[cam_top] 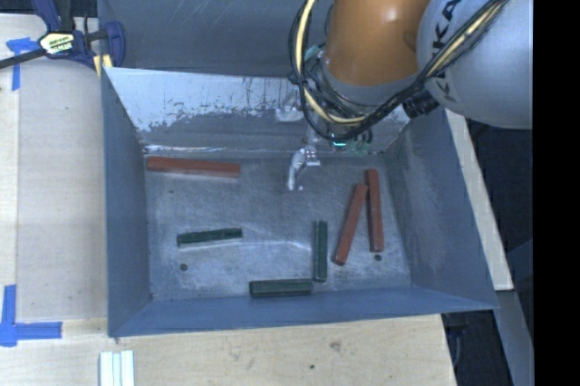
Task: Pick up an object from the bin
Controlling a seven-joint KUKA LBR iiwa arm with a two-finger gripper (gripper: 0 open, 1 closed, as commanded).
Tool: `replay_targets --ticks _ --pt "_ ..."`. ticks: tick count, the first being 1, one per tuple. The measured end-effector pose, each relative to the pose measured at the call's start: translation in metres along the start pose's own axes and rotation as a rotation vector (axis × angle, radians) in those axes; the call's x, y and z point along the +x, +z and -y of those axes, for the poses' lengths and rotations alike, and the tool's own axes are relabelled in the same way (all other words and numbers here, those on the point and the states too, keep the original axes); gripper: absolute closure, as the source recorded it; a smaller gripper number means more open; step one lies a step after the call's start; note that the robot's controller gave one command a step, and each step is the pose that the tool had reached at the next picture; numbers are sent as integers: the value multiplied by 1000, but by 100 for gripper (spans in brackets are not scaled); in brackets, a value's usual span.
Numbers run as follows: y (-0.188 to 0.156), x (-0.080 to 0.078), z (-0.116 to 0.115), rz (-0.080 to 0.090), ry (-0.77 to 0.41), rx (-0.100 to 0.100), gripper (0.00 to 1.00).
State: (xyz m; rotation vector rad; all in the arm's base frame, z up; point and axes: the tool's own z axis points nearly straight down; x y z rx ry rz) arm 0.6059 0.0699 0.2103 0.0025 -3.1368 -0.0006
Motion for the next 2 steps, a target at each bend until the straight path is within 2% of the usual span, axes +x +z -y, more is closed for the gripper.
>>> replay_targets --ticks 1,2 --pt "-5 -2 0 8 1 0 0" --pt "46 8 -8 14 -38 0 0"
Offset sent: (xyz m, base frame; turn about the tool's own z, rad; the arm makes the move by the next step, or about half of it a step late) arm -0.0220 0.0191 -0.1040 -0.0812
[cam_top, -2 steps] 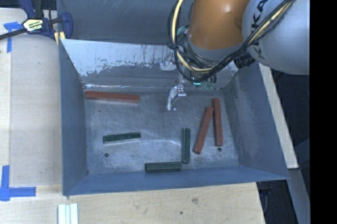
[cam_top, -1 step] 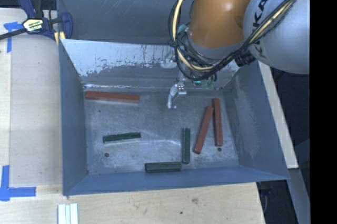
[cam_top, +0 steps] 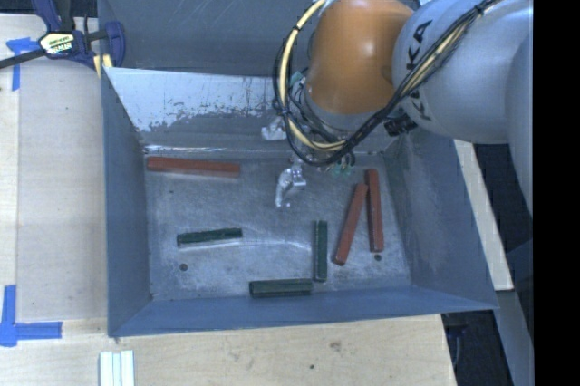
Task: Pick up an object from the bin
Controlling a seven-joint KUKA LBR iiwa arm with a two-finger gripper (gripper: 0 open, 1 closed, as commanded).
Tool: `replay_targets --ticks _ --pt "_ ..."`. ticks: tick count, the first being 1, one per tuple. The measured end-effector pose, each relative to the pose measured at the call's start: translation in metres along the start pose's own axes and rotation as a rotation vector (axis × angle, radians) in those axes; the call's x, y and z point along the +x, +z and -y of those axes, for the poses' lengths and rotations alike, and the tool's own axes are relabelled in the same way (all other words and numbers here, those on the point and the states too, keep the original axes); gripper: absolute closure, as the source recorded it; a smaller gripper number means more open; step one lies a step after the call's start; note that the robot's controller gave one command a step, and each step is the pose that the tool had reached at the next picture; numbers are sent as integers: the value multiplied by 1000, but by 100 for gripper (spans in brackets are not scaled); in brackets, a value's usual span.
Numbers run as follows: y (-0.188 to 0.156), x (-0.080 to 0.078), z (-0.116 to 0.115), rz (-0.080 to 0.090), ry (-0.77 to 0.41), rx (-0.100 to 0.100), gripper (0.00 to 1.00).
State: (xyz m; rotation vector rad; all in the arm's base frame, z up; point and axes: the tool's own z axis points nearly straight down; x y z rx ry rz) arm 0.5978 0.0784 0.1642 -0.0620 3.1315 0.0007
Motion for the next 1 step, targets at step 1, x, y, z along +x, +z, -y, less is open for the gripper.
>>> replay_targets --ticks 1 --pt "85 -21 -26 15 16 -4 100"
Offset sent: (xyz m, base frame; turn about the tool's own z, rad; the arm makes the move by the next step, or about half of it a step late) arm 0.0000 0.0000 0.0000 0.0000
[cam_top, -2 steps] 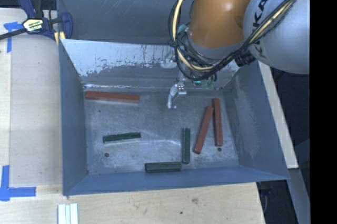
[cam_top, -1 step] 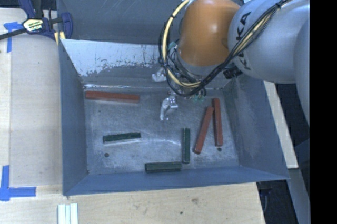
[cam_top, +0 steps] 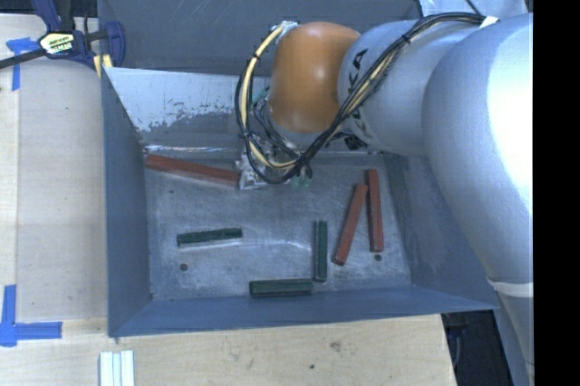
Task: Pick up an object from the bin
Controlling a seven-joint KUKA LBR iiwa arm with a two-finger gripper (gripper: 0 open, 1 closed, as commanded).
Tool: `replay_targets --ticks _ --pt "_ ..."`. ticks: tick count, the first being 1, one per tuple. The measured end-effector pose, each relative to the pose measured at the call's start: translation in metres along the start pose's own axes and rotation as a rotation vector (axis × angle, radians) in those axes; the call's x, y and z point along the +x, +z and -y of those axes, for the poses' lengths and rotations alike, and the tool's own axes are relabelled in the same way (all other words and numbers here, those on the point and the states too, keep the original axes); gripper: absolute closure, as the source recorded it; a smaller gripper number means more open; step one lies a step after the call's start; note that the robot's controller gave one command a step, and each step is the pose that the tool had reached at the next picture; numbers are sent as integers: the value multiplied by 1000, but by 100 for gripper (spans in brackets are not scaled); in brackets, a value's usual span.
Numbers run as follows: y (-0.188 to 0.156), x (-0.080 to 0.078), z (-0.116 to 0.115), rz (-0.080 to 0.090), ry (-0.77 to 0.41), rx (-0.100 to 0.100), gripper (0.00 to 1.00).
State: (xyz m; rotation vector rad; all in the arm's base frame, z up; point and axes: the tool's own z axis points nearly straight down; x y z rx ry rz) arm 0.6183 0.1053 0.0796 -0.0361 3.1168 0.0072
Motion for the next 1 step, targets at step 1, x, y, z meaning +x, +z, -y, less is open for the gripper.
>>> replay_targets --ticks 1 --pt "2 2 0 -8 1 1 0"
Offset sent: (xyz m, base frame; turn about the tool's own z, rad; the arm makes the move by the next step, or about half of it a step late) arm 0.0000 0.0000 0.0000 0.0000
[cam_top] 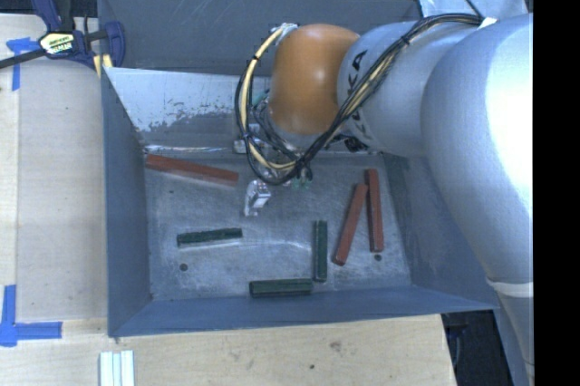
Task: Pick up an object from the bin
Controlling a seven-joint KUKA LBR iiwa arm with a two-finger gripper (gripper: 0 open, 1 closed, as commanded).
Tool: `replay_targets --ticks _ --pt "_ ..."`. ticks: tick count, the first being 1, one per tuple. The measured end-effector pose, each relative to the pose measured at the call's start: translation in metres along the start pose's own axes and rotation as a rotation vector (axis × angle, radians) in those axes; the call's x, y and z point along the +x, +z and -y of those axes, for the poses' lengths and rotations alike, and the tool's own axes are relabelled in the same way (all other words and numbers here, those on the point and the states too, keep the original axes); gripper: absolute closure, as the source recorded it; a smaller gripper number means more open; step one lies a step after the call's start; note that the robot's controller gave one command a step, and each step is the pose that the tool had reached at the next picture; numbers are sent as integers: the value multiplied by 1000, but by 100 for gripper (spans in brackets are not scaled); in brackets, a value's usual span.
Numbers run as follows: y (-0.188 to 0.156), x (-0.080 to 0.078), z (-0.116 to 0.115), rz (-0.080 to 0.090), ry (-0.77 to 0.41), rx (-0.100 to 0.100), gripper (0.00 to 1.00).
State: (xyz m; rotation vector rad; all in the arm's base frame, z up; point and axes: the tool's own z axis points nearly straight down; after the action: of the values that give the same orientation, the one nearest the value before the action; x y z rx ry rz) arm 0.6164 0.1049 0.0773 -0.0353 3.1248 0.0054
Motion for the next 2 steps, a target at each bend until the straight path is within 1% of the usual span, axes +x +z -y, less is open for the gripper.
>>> replay_targets --ticks 1,2 --pt "0 0 0 0 0 0 0" --pt "-1 0 -53 10 52 -2 100"
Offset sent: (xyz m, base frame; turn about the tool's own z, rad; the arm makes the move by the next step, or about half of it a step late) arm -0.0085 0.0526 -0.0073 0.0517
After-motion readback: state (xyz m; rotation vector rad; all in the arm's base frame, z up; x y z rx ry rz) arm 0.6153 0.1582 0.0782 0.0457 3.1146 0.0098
